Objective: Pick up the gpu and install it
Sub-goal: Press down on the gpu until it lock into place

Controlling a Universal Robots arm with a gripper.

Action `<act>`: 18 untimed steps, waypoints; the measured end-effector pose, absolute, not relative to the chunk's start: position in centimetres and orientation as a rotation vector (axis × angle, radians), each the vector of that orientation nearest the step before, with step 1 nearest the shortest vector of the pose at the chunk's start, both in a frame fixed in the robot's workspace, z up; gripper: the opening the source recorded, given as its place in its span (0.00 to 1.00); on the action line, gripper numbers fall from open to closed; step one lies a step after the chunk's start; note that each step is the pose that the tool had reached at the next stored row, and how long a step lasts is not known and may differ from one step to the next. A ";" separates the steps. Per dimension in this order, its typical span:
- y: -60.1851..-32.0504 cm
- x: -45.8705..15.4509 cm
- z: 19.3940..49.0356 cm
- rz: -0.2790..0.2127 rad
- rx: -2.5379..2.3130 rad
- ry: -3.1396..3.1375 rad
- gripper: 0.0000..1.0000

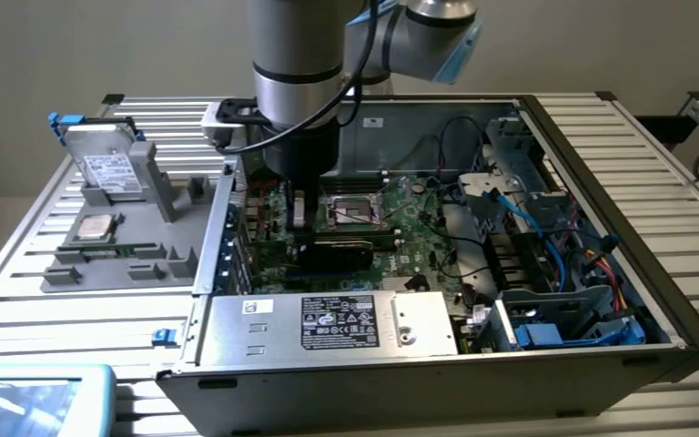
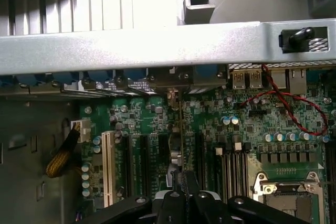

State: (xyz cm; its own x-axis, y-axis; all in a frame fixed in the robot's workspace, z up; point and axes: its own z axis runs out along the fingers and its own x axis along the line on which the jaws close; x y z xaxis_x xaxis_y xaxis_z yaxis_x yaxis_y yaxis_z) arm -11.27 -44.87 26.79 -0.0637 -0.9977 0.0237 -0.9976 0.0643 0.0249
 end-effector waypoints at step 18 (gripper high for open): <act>-44.9 -9.1 28.0 -0.013 2.107 -2.276 0.12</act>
State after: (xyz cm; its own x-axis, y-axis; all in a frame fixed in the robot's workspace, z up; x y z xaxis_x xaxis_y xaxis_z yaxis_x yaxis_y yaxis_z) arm -9.13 -44.86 27.96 -0.0769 -0.9968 0.0238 -0.9964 0.0776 0.0335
